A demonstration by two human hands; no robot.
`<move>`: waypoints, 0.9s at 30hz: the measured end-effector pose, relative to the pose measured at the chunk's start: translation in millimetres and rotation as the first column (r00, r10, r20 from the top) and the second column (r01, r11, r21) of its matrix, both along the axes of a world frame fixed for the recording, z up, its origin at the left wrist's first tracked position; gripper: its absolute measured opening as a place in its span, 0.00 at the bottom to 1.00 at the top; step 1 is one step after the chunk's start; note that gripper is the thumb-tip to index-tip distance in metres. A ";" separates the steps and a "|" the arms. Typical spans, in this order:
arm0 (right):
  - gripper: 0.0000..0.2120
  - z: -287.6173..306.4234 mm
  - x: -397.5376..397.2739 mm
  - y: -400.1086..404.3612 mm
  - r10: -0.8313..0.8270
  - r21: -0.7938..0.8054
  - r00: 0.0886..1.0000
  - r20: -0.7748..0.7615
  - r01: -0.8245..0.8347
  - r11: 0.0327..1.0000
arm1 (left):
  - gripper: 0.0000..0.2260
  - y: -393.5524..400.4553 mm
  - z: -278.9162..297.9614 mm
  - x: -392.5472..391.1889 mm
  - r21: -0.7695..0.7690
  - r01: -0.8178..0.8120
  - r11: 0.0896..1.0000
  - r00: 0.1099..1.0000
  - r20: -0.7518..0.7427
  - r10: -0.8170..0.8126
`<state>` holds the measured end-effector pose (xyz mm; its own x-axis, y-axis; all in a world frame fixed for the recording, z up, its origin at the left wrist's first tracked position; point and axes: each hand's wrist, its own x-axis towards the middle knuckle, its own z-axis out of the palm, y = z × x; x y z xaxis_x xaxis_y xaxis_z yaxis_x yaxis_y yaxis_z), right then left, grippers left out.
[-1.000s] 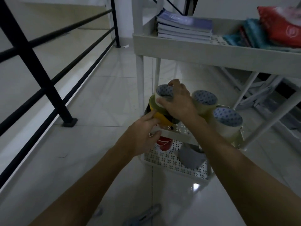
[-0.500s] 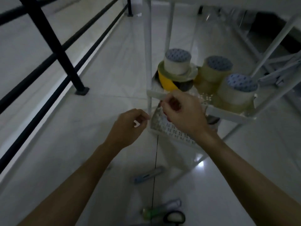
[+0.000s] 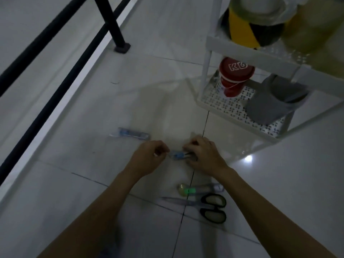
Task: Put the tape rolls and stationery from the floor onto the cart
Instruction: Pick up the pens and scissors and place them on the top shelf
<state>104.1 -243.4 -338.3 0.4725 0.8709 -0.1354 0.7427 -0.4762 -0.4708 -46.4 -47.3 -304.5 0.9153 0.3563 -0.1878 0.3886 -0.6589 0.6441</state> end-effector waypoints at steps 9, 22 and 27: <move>0.06 22.0 19.2 42.3 -0.083 0.016 0.976 -0.200 0.088 0.996 | 0.19 56.3 -17.4 -1.1 0.389 -0.117 0.914 0.989 -0.037 0.143; 0.06 81.9 39.9 34.1 -0.195 0.260 0.912 -0.360 0.299 0.918 | 0.14 75.9 9.4 36.9 0.128 0.033 0.991 0.998 -0.057 -0.026; 0.08 146.1 57.1 12.1 -0.225 0.399 0.934 -0.277 0.325 0.858 | 0.11 39.4 111.7 88.9 -0.133 0.129 0.983 0.986 0.124 -0.113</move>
